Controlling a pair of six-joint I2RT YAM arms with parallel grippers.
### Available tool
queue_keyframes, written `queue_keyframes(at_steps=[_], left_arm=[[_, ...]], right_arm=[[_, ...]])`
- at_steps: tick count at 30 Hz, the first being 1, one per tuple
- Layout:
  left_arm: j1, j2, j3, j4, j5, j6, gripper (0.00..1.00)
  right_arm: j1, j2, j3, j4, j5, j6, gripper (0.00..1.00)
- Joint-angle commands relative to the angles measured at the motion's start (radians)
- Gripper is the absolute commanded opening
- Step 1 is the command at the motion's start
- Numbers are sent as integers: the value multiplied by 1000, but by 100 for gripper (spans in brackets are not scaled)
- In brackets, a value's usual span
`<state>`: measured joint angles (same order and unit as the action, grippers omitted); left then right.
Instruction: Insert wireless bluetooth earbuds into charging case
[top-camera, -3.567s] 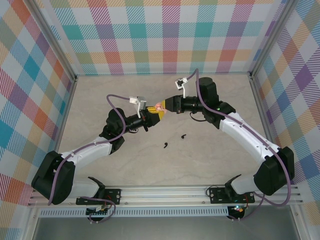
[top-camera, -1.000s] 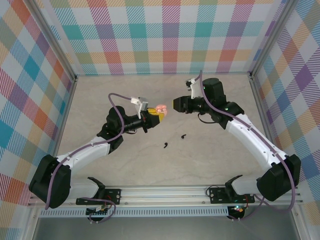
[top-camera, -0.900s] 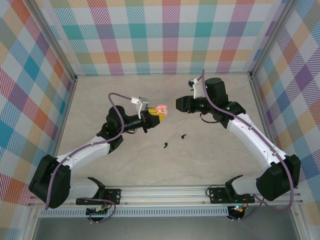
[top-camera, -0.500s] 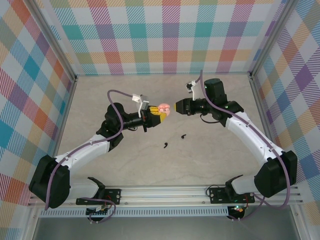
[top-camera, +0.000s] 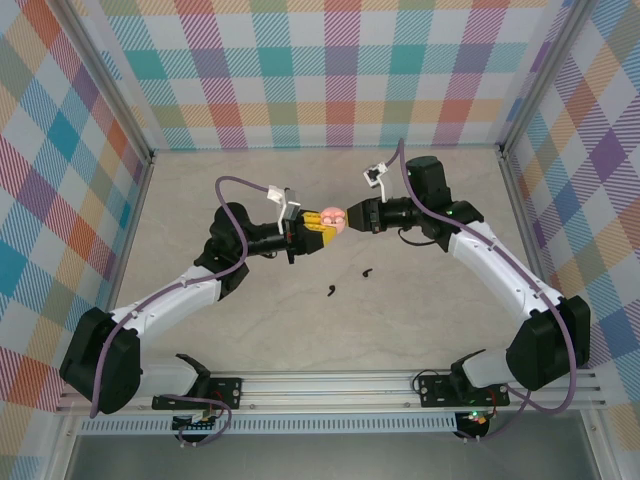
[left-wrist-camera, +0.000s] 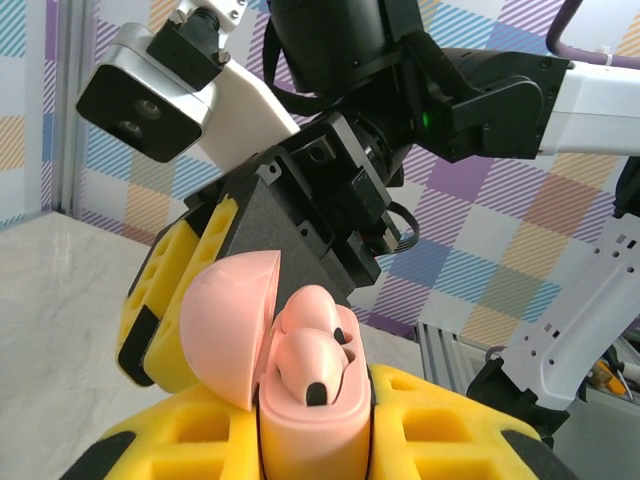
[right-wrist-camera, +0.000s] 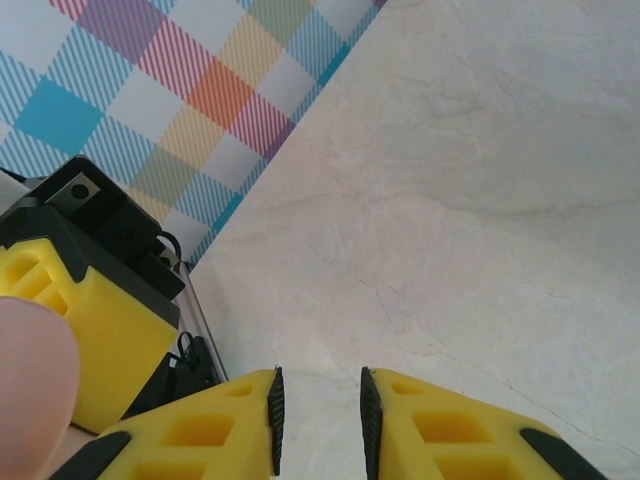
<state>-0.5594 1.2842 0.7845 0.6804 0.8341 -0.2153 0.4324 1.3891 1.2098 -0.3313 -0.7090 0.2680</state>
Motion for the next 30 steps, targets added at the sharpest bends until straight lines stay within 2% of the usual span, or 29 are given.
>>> queue_keyframes(at_steps=[1,13,30], left_arm=[[-20,6,40,45,35,10,12],[-30,45,53,68,46,-24,14],[-31,46,38,36,40,-19,15]], right_arm=[[-2,11,8,44,-77,-21,30],[-4,-7,4,95,-144,-7,30],[-3,-74,-17,139,-124,-4,30]])
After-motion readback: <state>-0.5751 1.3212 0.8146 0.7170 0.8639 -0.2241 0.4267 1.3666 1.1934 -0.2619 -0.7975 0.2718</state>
